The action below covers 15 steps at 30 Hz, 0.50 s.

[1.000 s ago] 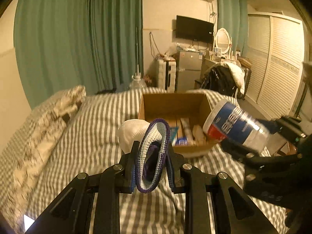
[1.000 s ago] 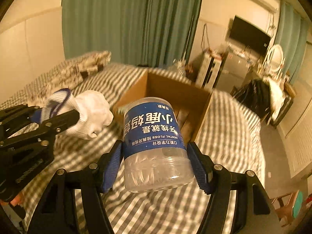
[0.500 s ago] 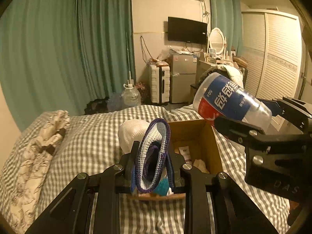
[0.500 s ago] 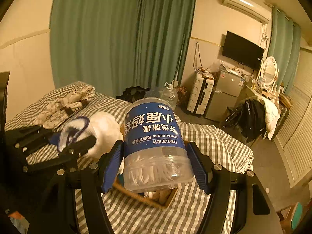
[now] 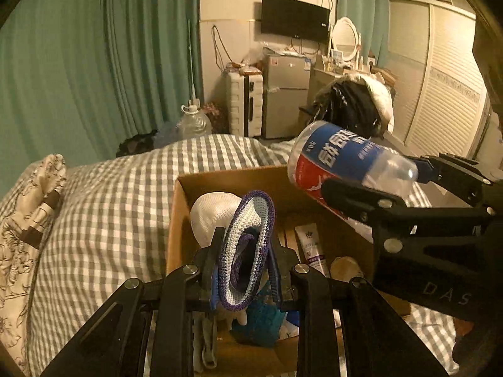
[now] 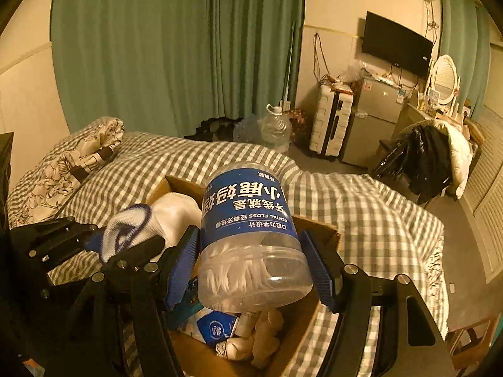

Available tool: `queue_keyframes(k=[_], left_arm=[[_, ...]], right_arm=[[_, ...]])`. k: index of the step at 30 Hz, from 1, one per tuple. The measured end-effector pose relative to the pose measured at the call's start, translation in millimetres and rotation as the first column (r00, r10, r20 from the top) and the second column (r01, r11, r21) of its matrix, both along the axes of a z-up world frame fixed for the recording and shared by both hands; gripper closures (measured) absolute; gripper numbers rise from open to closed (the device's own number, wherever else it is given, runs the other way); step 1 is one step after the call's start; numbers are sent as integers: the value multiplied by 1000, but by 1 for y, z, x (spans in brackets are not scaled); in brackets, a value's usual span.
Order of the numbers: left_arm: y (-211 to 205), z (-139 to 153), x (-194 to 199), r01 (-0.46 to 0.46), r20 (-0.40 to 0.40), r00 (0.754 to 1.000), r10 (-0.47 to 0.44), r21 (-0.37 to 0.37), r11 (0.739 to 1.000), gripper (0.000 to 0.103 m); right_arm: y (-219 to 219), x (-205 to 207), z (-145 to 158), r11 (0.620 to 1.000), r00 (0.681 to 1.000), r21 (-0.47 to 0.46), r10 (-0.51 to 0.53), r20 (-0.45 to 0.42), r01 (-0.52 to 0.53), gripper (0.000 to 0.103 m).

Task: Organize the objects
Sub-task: 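Carry the sock and floss container into the box and open both tools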

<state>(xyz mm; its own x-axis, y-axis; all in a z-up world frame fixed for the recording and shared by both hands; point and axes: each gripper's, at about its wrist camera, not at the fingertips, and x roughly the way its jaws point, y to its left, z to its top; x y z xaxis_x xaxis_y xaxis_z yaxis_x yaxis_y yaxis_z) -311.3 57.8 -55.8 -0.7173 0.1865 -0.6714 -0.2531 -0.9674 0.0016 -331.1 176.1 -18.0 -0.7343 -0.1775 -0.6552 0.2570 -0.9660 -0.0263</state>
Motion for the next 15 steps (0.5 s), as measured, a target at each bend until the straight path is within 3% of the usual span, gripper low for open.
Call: queue_keyframes(k=[3,5,9,15], left_arm=[[0,-5,-4,14,8,1000,-14,5,1000,77],[-1,-5,-4,18,7,1000,-19,10,1000,70],[-1,8,3,2,-53,999,-1,20,1000,19],[-3,39,21,-42,-120,992,43,17,999,9]], right_arm=[[4,-7,-8,999,1000,-33,5,-11,-5,40],[5,-7,-8,999,1000,-48,12,-27,-13,40],[2,-3,-2,999,998,-43,-3,-67,1,33],[11,12,19,998,994,-47,-55,-92,51,30]])
